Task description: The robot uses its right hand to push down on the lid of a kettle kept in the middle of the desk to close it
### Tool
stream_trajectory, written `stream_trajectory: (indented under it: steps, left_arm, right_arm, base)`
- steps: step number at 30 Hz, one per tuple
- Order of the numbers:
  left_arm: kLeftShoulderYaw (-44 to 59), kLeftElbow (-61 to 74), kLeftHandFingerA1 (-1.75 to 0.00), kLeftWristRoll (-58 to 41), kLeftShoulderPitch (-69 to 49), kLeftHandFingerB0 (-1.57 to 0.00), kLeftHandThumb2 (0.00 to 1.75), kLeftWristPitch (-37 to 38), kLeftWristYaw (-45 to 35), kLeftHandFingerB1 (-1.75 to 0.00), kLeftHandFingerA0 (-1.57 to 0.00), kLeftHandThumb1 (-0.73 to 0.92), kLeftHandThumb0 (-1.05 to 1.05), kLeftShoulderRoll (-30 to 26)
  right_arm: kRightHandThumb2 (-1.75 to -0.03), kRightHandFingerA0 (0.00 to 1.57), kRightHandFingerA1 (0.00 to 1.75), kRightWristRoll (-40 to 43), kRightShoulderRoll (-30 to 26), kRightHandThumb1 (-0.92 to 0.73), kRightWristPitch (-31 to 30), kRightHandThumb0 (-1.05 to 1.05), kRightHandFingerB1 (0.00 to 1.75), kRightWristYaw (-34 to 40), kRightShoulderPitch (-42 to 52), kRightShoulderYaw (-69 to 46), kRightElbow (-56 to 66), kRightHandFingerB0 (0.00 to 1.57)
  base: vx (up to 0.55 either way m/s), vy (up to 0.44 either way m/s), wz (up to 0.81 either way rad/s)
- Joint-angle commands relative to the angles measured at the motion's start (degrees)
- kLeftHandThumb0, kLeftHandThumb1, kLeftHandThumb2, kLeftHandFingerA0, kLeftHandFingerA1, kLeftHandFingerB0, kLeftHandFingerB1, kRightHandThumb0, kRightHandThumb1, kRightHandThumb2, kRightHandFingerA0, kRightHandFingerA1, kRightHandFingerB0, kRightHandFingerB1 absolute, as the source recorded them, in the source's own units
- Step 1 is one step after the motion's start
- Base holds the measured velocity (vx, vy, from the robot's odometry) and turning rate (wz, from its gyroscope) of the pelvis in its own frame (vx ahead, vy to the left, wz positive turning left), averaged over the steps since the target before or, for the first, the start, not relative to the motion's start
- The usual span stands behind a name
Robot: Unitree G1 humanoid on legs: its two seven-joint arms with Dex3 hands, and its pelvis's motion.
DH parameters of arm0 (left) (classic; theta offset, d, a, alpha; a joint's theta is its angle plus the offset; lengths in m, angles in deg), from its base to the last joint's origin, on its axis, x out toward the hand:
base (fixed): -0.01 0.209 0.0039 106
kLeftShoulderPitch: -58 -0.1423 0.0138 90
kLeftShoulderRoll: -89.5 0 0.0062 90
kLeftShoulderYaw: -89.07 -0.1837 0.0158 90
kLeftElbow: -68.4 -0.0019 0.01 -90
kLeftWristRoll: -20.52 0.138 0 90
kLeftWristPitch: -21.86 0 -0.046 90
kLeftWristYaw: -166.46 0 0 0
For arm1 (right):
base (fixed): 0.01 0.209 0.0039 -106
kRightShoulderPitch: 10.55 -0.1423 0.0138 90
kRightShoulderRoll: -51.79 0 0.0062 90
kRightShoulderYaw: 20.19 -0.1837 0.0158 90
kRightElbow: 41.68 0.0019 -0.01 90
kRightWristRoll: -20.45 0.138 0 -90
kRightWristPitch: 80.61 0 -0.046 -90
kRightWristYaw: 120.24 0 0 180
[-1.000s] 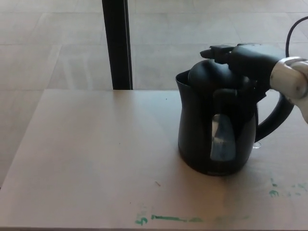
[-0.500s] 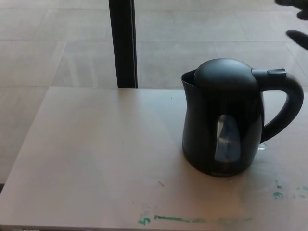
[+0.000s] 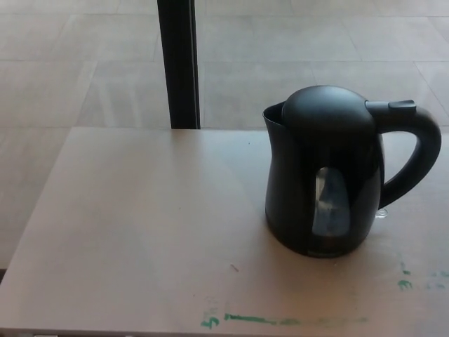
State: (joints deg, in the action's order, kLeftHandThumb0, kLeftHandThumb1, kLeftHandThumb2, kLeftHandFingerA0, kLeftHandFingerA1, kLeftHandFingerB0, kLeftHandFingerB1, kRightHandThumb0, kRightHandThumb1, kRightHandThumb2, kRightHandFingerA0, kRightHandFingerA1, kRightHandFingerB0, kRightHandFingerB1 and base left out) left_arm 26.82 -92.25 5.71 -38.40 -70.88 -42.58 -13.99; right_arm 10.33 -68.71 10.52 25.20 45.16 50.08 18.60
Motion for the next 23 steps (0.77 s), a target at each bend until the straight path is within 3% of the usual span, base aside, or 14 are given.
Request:
stream_trajectory:
  steps: [1, 2, 3, 5, 6, 7, 10, 11, 17, 21, 22, 23]
  left_arm:
    - [0.41, -1.27, -0.47, -0.49, -0.81, -0.29, 0.61, 0.59, -0.12, -0.32, -0.49, 0.68, -0.68, -1.27]
    - [0.69, -0.85, -0.47, -0.87, -0.87, -0.26, 0.60, 0.77, -0.32, -0.32, -0.51, 0.67, -0.68, -1.02]
    - [0.03, -0.42, -0.59, -0.24, -1.06, -0.21, 0.91, 1.26, -0.35, -0.46, -0.47, 0.54, -0.72, -1.09]
    - [0.71, -0.29, -0.59, -0.99, -0.88, -0.23, 0.89, 0.18, 0.10, -0.45, -0.48, 0.54, -0.73, -0.98]
    - [0.30, 0.11, -0.59, -0.70, -0.58, -0.21, 0.90, -0.04, -0.04, -0.44, -0.47, 0.58, -0.76, -1.09]
    - [0.19, 0.17, -0.61, -0.58, -0.58, -0.23, 0.91, 0.01, 0.03, -0.46, -0.49, 0.55, -0.72, -1.11]
    - [0.48, -0.02, -0.60, -0.94, 0.29, -0.21, 0.90, -0.87, 0.43, -0.45, -0.48, 0.54, -0.73, -0.90]
    - [0.38, 0.31, -0.53, -0.87, 0.13, -0.27, 0.61, -0.66, 0.40, -0.32, -0.54, 0.68, -0.68, -0.87]
    - [-0.40, 0.31, -0.47, -0.02, -0.14, -0.30, 0.61, 0.69, -0.07, -0.32, -0.49, 0.67, -0.73, -0.80]
    - [-0.62, 0.73, -0.52, 0.07, -0.25, -0.31, 0.61, 1.59, -0.33, -0.33, -0.52, 0.67, -0.73, -0.86]
    - [-0.25, 0.66, -0.61, -0.40, 0.22, -0.26, 0.90, -0.05, 0.25, -0.46, -0.50, 0.53, -0.77, -0.98]
    - [-0.26, 0.67, -0.61, -0.39, 0.24, -0.26, 0.90, -0.06, 0.24, -0.46, -0.50, 0.53, -0.77, -0.99]
  right_arm:
    - [-1.13, 0.17, 0.57, 8.67, 5.35, -0.73, 6.95, -0.88, 0.46, 8.93, 24.53, -20.09, 8.75, 0.08]
    - [-0.67, 0.23, 0.52, 13.07, 9.54, -0.86, 4.98, -0.90, 0.38, 8.98, 27.92, -24.95, 9.15, 0.21]
    - [-0.67, 0.22, 0.48, 13.94, 11.02, -0.87, 7.56, -0.85, 0.35, 9.53, 30.41, -26.51, 7.54, 0.21]
    - [-0.66, 0.22, 0.36, 14.63, 13.64, -0.86, 9.66, -0.81, 0.28, 11.03, 33.68, -28.65, 6.37, 0.20]
    - [-1.10, 0.01, 0.49, 14.86, 16.21, -0.52, 13.79, -0.36, 0.48, 13.33, 37.86, -30.57, 1.54, 0.00]
    - [-1.11, 0.01, 0.50, 15.88, 17.32, -0.54, 15.00, -0.36, 0.48, 13.45, 38.90, -31.52, -0.48, 0.00]
    - [-1.10, 0.01, 0.49, 15.88, 20.56, -0.51, 17.23, -0.37, 0.48, 16.81, 41.44, -33.23, -3.44, 0.00]
    - [-0.67, 0.22, 0.34, 16.13, 21.39, -0.91, 17.72, -0.76, 0.28, 17.44, 41.76, -33.58, -5.07, 0.15]
    - [-0.66, 0.24, 0.34, 19.04, 26.62, -0.90, 18.58, -0.62, 0.28, 19.47, 42.51, -36.91, -12.36, 0.14]
    - [-0.65, 0.28, 0.38, 18.31, 29.63, -0.89, 18.26, -0.66, 0.28, 22.31, 42.73, -36.62, -11.56, 0.16]
    - [-0.65, 0.32, 0.39, 17.80, 30.69, -0.89, 19.01, -0.64, 0.29, 23.44, 43.03, -36.37, -11.25, 0.18]
    - [-0.65, 0.32, 0.39, 17.83, 30.73, -0.89, 19.06, -0.64, 0.29, 23.50, 43.07, -36.37, -11.23, 0.18]
  base:
    - [0.00, 0.000, 0.00]
    - [0.00, 0.000, 0.00]
    - [0.00, 0.000, 0.00]
    - [0.00, 0.000, 0.00]
    - [0.00, 0.000, 0.00]
    - [0.00, 0.000, 0.00]
    - [0.00, 0.000, 0.00]
    - [0.00, 0.000, 0.00]
    - [0.00, 0.000, 0.00]
    - [0.00, 0.000, 0.00]
    - [0.00, 0.000, 0.00]
    - [0.00, 0.000, 0.00]
